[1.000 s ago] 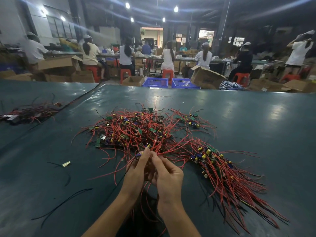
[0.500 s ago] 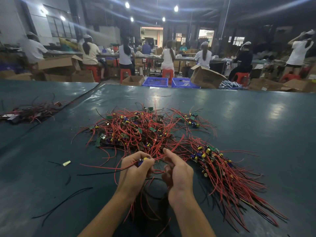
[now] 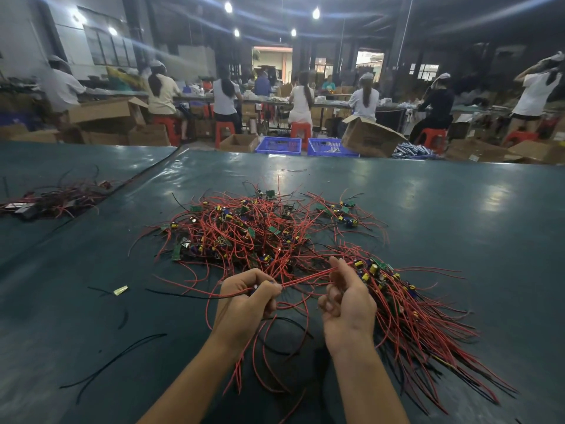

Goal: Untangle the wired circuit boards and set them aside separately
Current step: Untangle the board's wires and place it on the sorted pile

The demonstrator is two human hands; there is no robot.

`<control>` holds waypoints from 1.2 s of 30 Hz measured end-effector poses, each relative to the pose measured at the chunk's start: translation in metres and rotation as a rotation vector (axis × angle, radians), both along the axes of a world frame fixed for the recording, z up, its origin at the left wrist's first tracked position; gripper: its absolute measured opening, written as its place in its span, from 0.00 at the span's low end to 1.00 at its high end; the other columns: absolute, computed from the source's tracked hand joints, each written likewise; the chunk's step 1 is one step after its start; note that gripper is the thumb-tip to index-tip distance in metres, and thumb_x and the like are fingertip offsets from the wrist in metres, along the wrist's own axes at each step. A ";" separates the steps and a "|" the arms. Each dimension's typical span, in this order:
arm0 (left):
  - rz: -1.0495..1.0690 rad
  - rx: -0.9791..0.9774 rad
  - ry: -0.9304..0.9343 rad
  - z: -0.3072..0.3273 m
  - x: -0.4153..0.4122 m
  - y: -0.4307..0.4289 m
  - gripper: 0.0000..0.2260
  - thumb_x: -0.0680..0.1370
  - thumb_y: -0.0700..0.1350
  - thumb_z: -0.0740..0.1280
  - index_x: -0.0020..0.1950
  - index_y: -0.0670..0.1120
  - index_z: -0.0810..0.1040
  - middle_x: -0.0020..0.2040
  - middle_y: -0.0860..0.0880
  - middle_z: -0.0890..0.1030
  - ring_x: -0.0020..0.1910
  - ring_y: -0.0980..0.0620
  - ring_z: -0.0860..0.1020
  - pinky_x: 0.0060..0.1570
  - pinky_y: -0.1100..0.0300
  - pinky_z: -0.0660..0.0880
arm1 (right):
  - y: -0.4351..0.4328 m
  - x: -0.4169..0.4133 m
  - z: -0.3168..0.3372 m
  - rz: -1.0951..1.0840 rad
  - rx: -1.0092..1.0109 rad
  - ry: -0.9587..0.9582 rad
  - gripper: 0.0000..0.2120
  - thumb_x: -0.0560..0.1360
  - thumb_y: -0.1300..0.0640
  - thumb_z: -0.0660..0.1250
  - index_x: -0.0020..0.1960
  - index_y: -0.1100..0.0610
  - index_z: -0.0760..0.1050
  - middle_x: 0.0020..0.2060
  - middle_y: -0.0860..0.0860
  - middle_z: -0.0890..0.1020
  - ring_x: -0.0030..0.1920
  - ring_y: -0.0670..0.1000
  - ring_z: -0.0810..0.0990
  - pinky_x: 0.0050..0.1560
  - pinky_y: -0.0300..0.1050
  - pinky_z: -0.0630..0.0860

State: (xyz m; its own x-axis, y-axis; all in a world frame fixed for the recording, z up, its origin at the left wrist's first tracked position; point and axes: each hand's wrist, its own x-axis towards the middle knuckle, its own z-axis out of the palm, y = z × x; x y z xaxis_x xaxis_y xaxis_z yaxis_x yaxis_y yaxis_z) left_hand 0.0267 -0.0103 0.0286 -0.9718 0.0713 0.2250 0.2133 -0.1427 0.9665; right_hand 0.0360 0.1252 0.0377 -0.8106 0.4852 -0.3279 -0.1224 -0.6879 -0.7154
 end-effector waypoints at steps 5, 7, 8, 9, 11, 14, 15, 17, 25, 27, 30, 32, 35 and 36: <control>-0.032 -0.036 -0.037 0.001 0.003 0.001 0.15 0.75 0.31 0.66 0.29 0.43 0.77 0.24 0.47 0.73 0.23 0.54 0.70 0.25 0.64 0.69 | 0.009 0.000 -0.002 -0.018 -0.041 -0.007 0.03 0.75 0.59 0.70 0.44 0.58 0.82 0.32 0.47 0.74 0.21 0.43 0.63 0.20 0.36 0.61; -0.041 -0.012 -0.078 0.001 0.002 0.000 0.13 0.75 0.34 0.68 0.31 0.43 0.78 0.26 0.46 0.75 0.25 0.53 0.72 0.27 0.63 0.71 | 0.009 0.000 -0.002 -0.010 -0.036 0.013 0.03 0.76 0.58 0.70 0.45 0.57 0.82 0.34 0.47 0.74 0.21 0.42 0.64 0.19 0.35 0.60; -0.037 -0.002 -0.094 0.001 0.001 0.000 0.11 0.75 0.35 0.69 0.32 0.42 0.79 0.27 0.46 0.75 0.26 0.53 0.73 0.28 0.62 0.72 | 0.008 0.000 -0.002 -0.001 -0.016 0.021 0.04 0.76 0.57 0.70 0.46 0.56 0.82 0.34 0.46 0.74 0.21 0.43 0.64 0.19 0.35 0.60; -0.025 0.011 -0.105 0.002 0.000 -0.001 0.10 0.75 0.36 0.69 0.33 0.42 0.79 0.27 0.46 0.76 0.27 0.52 0.73 0.28 0.62 0.73 | 0.007 0.000 -0.003 0.019 0.013 0.027 0.05 0.76 0.55 0.70 0.46 0.56 0.82 0.33 0.46 0.75 0.22 0.43 0.64 0.19 0.35 0.60; 0.005 0.048 -0.120 0.002 -0.002 -0.004 0.06 0.74 0.38 0.70 0.37 0.40 0.80 0.28 0.46 0.76 0.27 0.53 0.73 0.28 0.64 0.73 | 0.000 0.000 -0.005 0.097 0.105 0.014 0.09 0.75 0.50 0.71 0.47 0.56 0.83 0.31 0.46 0.78 0.23 0.42 0.64 0.20 0.35 0.59; 0.014 0.072 -0.138 0.004 -0.005 -0.007 0.04 0.72 0.40 0.72 0.39 0.40 0.82 0.27 0.48 0.77 0.25 0.55 0.73 0.26 0.67 0.71 | -0.019 0.001 -0.011 0.291 0.314 -0.040 0.13 0.72 0.46 0.73 0.43 0.56 0.85 0.30 0.45 0.80 0.25 0.45 0.69 0.24 0.37 0.64; -0.007 0.077 -0.145 0.005 -0.005 -0.008 0.05 0.71 0.41 0.72 0.39 0.40 0.82 0.28 0.48 0.78 0.25 0.56 0.74 0.26 0.67 0.71 | -0.026 0.002 -0.013 0.356 0.364 -0.022 0.12 0.73 0.47 0.73 0.41 0.56 0.85 0.32 0.48 0.81 0.28 0.49 0.73 0.27 0.39 0.68; -0.063 0.094 -0.161 0.007 -0.005 -0.009 0.06 0.70 0.43 0.72 0.40 0.40 0.84 0.29 0.48 0.81 0.25 0.57 0.77 0.26 0.68 0.72 | -0.039 0.002 -0.014 0.404 0.390 0.048 0.10 0.75 0.51 0.72 0.39 0.54 0.86 0.37 0.53 0.85 0.39 0.56 0.79 0.41 0.50 0.77; -0.071 0.236 -0.265 0.004 -0.011 -0.014 0.13 0.64 0.47 0.74 0.46 0.43 0.84 0.33 0.47 0.81 0.29 0.55 0.77 0.31 0.66 0.76 | -0.034 0.006 -0.010 0.309 0.358 0.039 0.07 0.74 0.54 0.74 0.38 0.53 0.85 0.37 0.57 0.80 0.40 0.57 0.76 0.41 0.50 0.72; -0.099 0.318 -0.289 0.003 -0.013 -0.015 0.12 0.67 0.45 0.72 0.47 0.41 0.83 0.31 0.47 0.80 0.27 0.56 0.76 0.29 0.67 0.75 | -0.036 0.008 -0.009 0.309 0.371 0.031 0.08 0.74 0.52 0.73 0.38 0.53 0.85 0.36 0.56 0.80 0.38 0.57 0.76 0.36 0.46 0.71; -0.138 0.238 -0.238 0.003 -0.012 -0.014 0.12 0.70 0.45 0.70 0.50 0.41 0.83 0.34 0.46 0.82 0.29 0.54 0.79 0.28 0.65 0.75 | -0.041 0.010 -0.009 0.341 0.412 0.054 0.10 0.74 0.51 0.73 0.37 0.52 0.86 0.35 0.53 0.85 0.33 0.52 0.82 0.31 0.41 0.76; -0.124 0.109 -0.180 0.002 -0.011 -0.013 0.14 0.71 0.48 0.69 0.52 0.43 0.83 0.32 0.45 0.79 0.27 0.53 0.74 0.26 0.64 0.70 | -0.043 0.010 -0.010 0.363 0.427 0.060 0.11 0.75 0.54 0.72 0.35 0.51 0.86 0.37 0.53 0.87 0.38 0.49 0.85 0.37 0.40 0.80; -0.116 0.011 -0.134 -0.002 -0.013 -0.011 0.17 0.69 0.50 0.70 0.57 0.47 0.81 0.25 0.51 0.70 0.22 0.58 0.65 0.22 0.68 0.63 | -0.040 0.007 -0.011 0.292 0.395 0.048 0.11 0.76 0.57 0.71 0.35 0.53 0.86 0.38 0.52 0.87 0.42 0.51 0.86 0.46 0.45 0.82; -0.117 -0.014 -0.150 -0.003 -0.013 -0.011 0.17 0.69 0.50 0.70 0.58 0.48 0.80 0.24 0.53 0.70 0.21 0.59 0.66 0.22 0.69 0.63 | -0.038 0.006 -0.010 0.245 0.375 0.045 0.11 0.76 0.56 0.71 0.36 0.54 0.86 0.37 0.53 0.86 0.39 0.52 0.85 0.43 0.46 0.81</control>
